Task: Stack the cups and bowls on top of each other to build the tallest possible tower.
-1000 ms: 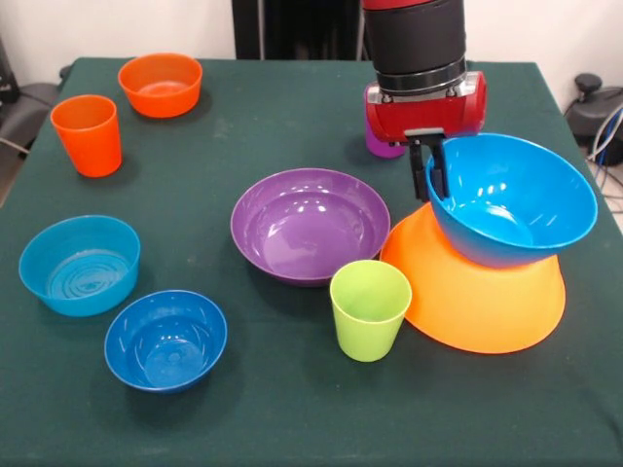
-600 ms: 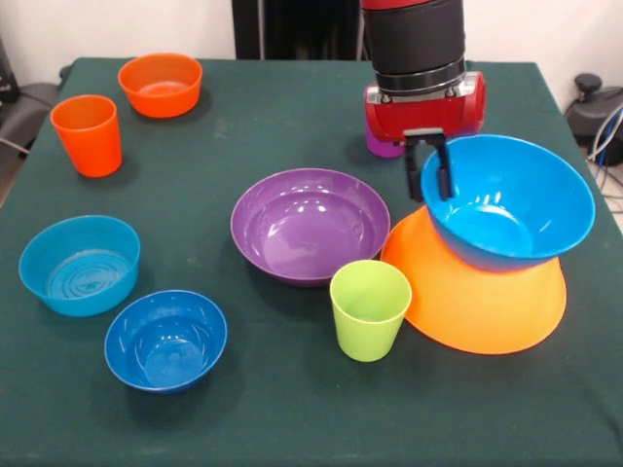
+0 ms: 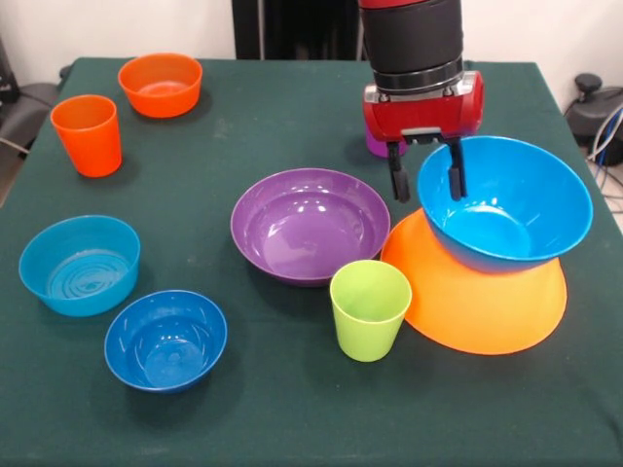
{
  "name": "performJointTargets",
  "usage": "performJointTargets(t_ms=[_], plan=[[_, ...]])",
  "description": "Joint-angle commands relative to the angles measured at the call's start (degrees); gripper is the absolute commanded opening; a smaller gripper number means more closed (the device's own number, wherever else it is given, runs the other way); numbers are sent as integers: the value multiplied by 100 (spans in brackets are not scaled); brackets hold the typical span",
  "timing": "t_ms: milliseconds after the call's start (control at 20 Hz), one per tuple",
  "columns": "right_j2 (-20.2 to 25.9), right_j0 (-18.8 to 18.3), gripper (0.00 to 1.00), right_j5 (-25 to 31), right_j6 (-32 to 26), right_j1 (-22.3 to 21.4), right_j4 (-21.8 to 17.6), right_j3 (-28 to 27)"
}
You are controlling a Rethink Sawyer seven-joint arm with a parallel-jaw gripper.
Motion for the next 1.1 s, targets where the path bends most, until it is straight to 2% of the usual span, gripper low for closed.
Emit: performJointTargets(t_ms=[50, 250, 700, 950, 1100], plan=[[-203, 96, 100, 470, -94, 12, 68, 15], [-169, 63, 100, 560, -58, -221, 175, 184], [162, -258, 100, 917, -254, -861, 729, 682], [216, -422, 100, 826, -433, -879, 762, 759], [194, -527, 100, 746, -612, -771, 637, 705]])
